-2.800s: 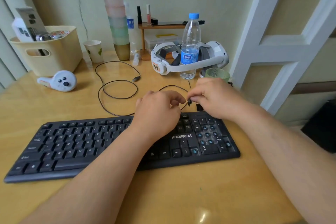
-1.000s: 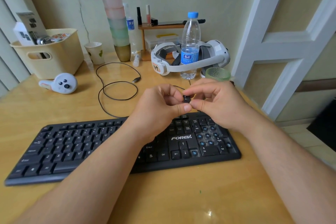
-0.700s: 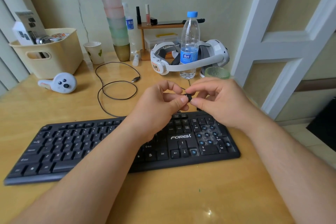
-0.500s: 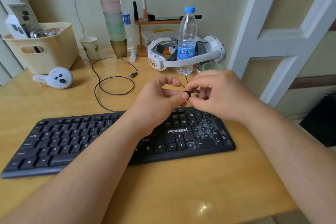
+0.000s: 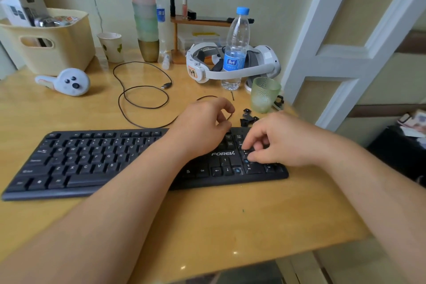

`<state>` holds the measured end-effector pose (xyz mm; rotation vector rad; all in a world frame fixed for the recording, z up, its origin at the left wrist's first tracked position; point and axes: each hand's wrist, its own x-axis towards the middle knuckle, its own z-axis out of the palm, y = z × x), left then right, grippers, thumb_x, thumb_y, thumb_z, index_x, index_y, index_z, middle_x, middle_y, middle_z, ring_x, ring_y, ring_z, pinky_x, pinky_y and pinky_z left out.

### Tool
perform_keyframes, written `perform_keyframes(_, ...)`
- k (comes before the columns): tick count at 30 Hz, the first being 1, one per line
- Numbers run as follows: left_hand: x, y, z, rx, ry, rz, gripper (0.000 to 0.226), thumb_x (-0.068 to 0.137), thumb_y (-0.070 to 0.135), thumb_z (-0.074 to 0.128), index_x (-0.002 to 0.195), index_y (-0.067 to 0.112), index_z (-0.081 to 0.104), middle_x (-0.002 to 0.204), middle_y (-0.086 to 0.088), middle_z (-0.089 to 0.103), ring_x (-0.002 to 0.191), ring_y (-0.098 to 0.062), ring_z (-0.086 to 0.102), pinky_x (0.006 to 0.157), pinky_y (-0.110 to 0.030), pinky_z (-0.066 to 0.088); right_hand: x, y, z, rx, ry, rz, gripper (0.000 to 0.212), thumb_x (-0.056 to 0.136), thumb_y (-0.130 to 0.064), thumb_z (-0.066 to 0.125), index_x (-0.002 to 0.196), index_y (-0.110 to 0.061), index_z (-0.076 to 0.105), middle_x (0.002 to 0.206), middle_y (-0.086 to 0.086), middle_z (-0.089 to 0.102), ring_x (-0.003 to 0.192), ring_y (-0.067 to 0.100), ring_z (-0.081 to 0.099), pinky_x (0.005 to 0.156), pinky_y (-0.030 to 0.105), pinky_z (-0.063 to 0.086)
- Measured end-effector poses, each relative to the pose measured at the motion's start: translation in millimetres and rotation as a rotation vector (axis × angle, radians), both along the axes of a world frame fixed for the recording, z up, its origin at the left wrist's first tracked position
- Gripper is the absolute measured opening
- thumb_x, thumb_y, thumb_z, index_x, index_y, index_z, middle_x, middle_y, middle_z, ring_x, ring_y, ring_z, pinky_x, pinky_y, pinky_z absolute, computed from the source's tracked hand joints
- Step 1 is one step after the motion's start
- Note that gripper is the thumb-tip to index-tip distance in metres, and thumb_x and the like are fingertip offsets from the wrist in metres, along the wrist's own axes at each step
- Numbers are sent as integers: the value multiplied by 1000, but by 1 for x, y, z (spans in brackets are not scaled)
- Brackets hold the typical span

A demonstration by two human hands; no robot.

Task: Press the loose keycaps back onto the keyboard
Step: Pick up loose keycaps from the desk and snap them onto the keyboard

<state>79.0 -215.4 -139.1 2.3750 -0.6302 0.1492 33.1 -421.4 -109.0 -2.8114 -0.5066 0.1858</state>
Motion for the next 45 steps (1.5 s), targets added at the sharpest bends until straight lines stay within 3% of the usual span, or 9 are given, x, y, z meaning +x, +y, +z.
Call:
perform_keyframes(6, 3, 2, -2, -8, 6, -2, 27, 97, 31, 67, 123, 37, 62, 96, 14, 67, 98, -11, 58, 78, -27, 40, 2, 4, -2, -28, -38, -24, 11, 85, -38, 82, 92, -43, 76, 75, -21, 69, 75, -4, 63, 65, 17, 41)
perform_keyframes(11, 4, 1, -4, -26, 6, -7, 27, 96, 32, 67, 122, 36, 63, 96, 14, 66, 98, -12, 57, 79, -28, 41, 3, 5, -1, -64, -76, -36, 13, 85, -35, 83, 96, -37, 78, 74, -20, 68, 76, -11, 61, 74, 20, 50)
perform_keyframes(16, 5, 0, -5, -13, -1, -19, 28, 96, 32, 68, 123, 35, 63, 98, 13, 67, 100, -12, 58, 82, -30, 47, 2, 8, 2, -94, -57, -19, 11, 85, -35, 82, 95, -36, 78, 74, -20, 69, 76, -11, 61, 67, 15, 44)
perform_keyframes(30, 4, -2, -6, 21, -7, -37, 30, 96, 34, 67, 126, 35, 64, 103, 11, 68, 101, -13, 57, 81, -27, 40, 0, 13, 4, -130, -76, -35, 1, 89, -35, 78, 89, -35, 79, 75, -23, 69, 78, -14, 58, 67, 16, 45)
perform_keyframes(35, 2, -2, -5, 69, -17, -64, 33, 98, 35, 66, 130, 33, 62, 107, 9, 67, 104, -16, 55, 84, -27, 36, 2, 12, -1, -79, -71, -74, 6, 91, -37, 75, 86, -40, 78, 86, -25, 72, 80, -8, 60, 73, 23, 49)
perform_keyframes(40, 1, -3, -5, 76, -35, -78, 34, 98, 35, 65, 132, 31, 62, 108, 8, 67, 102, -15, 55, 84, -26, 34, 5, 17, 0, -46, -28, -145, 10, 88, -32, 77, 79, -37, 78, 80, -21, 72, 81, 0, 64, 78, 30, 56)
perform_keyframes(45, 1, -2, -4, 77, -46, -83, 34, 98, 34, 65, 132, 31, 62, 107, 8, 67, 99, -12, 53, 84, -26, 34, 13, 24, 8, -57, 24, -209, 11, 83, -27, 82, 75, -34, 80, 76, -20, 73, 78, -2, 64, 72, 25, 54)
